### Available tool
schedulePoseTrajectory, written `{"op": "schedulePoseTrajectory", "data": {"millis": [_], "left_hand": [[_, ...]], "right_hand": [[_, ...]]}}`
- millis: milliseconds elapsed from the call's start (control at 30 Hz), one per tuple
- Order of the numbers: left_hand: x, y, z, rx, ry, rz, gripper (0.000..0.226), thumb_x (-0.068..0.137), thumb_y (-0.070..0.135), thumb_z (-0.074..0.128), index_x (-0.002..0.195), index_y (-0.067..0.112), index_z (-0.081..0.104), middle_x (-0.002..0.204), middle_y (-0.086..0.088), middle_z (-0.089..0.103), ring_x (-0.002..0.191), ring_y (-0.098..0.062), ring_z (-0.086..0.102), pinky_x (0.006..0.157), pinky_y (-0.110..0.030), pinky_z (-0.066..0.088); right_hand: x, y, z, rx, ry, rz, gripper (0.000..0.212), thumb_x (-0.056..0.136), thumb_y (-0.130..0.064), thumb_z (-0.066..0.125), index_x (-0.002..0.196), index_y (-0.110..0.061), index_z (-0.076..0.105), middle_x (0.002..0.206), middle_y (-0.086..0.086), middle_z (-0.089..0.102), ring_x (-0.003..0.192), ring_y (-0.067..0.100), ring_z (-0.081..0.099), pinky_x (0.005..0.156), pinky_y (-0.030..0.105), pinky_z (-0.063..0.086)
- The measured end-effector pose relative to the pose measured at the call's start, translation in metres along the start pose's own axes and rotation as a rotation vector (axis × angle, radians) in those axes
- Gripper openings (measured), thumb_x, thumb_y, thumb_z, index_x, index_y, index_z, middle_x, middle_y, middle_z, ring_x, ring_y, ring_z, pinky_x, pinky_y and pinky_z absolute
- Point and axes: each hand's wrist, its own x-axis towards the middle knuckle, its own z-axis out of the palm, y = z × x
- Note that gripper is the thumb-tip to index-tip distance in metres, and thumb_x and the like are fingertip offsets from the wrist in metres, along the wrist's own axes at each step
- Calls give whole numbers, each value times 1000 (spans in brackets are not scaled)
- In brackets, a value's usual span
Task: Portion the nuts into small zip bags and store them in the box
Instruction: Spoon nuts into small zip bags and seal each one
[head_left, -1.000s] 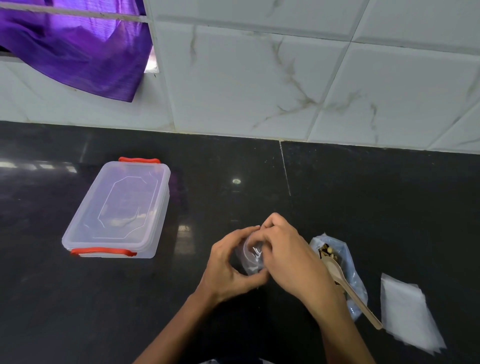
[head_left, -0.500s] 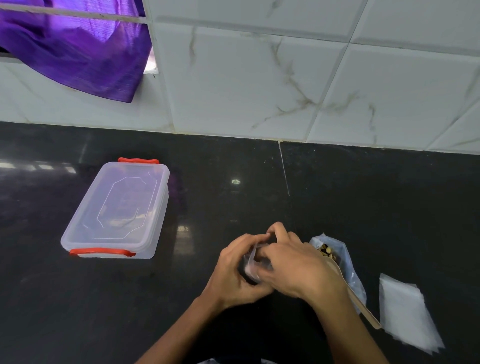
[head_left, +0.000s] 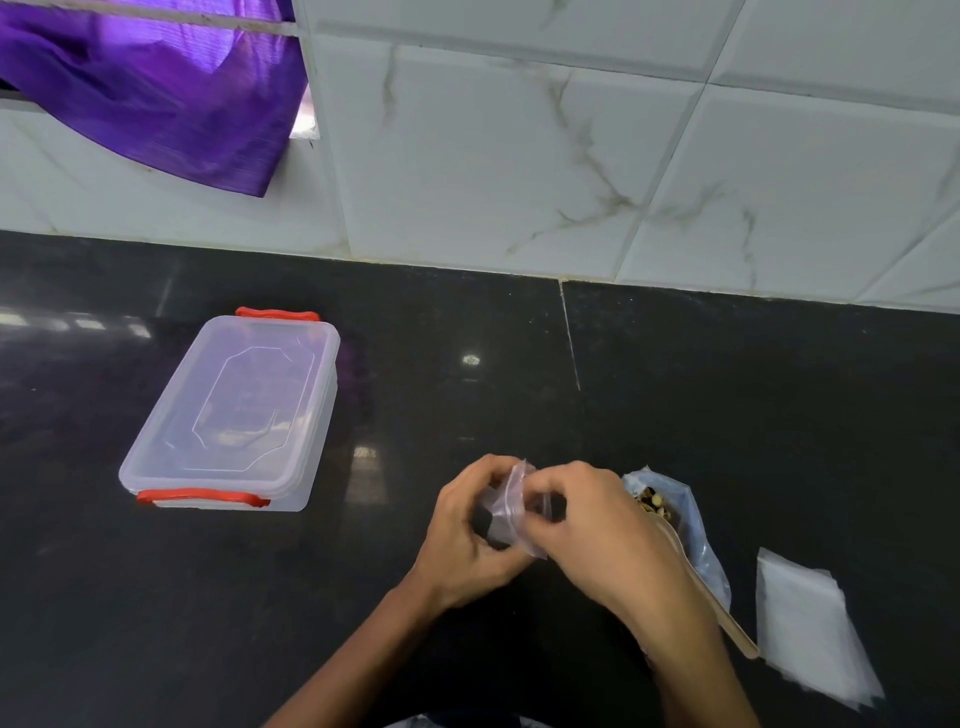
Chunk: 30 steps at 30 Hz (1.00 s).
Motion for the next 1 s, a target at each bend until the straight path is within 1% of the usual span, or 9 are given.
{"op": "schedulePoseTrajectory", "data": {"millis": [133, 267, 333, 467, 567, 667, 867, 933, 1000], "left_hand": [[-2, -3, 0, 55, -13, 31, 65, 61, 26, 82, 118, 32, 53, 112, 3, 63, 103, -25, 63, 89, -49, 51], [-1, 3, 3, -2, -5, 45, 61, 59, 27, 81, 113, 28, 54, 108, 4, 63, 98, -21, 64, 87, -36, 52], [-1, 4, 5, -24, -9, 41, 59, 58, 26, 82, 110, 23, 53, 106, 4, 62, 96, -20, 63, 85, -31, 51], [-3, 0, 4, -32, 7, 29, 57, 59, 29, 82, 106, 17, 53, 104, -1, 62, 94, -24, 63, 82, -40, 54], [-4, -3, 4, -21, 8, 7, 52, 61, 27, 81, 104, 22, 53, 103, 2, 61, 92, -25, 64, 80, -41, 54], [-7, -5, 6, -7, -34, -35, 49, 61, 23, 81, 101, 23, 52, 99, 4, 62, 88, -21, 65, 76, -37, 55], [-10, -6, 8, 35, -106, -67, 58, 59, 24, 81, 103, 38, 45, 95, 9, 61, 79, -11, 63, 70, -21, 49], [-10, -7, 7, 39, -106, -56, 62, 59, 24, 82, 104, 41, 44, 94, 10, 62, 78, -10, 63, 70, -19, 48], [-9, -7, 6, 35, -97, -43, 62, 60, 24, 82, 105, 43, 43, 92, 15, 62, 76, -6, 63, 69, -16, 47]], "right_hand": [[0, -4, 4, -73, 56, 71, 23, 91, -28, 59, 113, -32, 63, 107, -7, 65, 99, 8, 59, 78, 20, 43], [-3, -9, 7, -133, 88, 85, 25, 90, -31, 59, 115, -33, 62, 113, -9, 61, 102, 8, 57, 77, 17, 37], [-2, -11, 10, -144, 98, 80, 21, 90, -33, 59, 110, -35, 63, 110, -10, 58, 99, 8, 55, 74, 17, 34], [-1, -13, 17, -148, 37, 91, 11, 93, -30, 55, 90, -40, 59, 102, -10, 41, 88, 5, 43, 75, 18, 35], [-3, -10, 16, -159, -33, 58, 20, 92, -20, 56, 107, -31, 64, 120, -7, 38, 100, 11, 50, 81, 23, 44], [0, -12, 19, -231, -139, 173, 32, 92, -15, 54, 124, -18, 55, 128, 0, 34, 106, 19, 51, 84, 28, 44], [22, -12, 26, -345, -330, 358, 55, 88, -13, 63, 136, -10, 37, 120, 9, 41, 119, 29, 48, 91, 34, 41], [24, -10, 26, -372, -312, 319, 52, 86, -15, 65, 132, -14, 42, 95, 7, 36, 115, 29, 50, 85, 35, 41], [21, -6, 26, -381, -220, 214, 41, 85, -16, 65, 123, -21, 51, 93, 4, 35, 98, 25, 52, 78, 32, 41]]}}
